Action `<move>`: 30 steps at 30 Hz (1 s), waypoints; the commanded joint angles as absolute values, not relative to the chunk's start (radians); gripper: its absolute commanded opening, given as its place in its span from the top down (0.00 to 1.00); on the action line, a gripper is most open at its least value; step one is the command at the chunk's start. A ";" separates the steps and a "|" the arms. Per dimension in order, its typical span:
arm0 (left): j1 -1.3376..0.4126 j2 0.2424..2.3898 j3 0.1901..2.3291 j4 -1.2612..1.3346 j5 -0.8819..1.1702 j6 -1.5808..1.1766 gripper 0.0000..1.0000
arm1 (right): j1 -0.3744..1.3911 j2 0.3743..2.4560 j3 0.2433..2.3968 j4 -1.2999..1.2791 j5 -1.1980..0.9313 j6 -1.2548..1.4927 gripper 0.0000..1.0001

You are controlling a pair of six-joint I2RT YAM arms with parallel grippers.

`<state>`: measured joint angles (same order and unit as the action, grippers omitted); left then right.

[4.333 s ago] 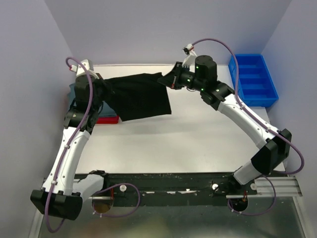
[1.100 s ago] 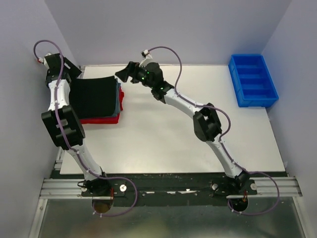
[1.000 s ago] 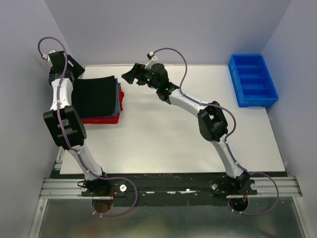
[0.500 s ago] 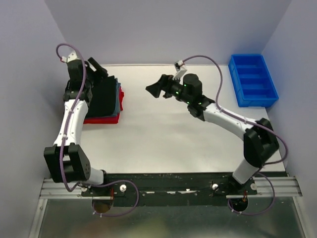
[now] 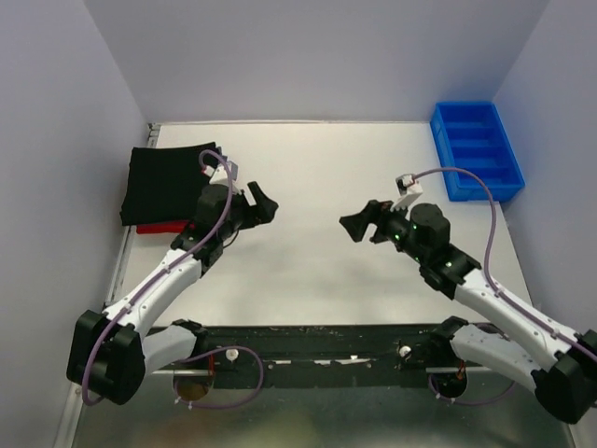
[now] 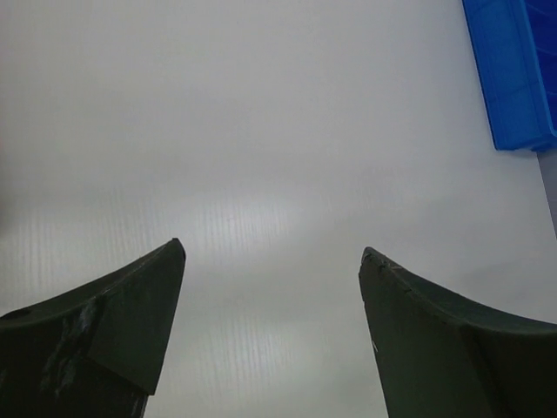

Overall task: Fold and stack the t-shirts
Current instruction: Put the neatly folded tshirt into the corner of the board with both arms

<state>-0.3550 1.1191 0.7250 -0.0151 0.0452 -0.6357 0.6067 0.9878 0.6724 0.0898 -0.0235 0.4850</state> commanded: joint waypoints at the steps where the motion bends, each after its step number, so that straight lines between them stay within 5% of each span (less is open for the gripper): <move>1: -0.478 1.091 0.625 0.147 -0.012 -0.588 0.05 | 0.604 0.800 0.542 -0.043 0.078 0.475 0.02; 11: -0.569 1.042 0.466 0.272 0.091 -0.480 0.01 | 0.604 0.494 0.289 -0.124 0.296 0.520 0.02; 30: -0.569 0.811 0.311 0.325 0.060 -0.446 0.01 | 0.604 0.345 0.224 -0.127 0.333 0.538 0.01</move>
<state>-0.5652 0.8215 0.3176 0.2909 0.0635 -0.4595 0.6067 0.3683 0.2417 -0.1204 0.2970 0.5274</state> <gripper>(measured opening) 0.988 0.981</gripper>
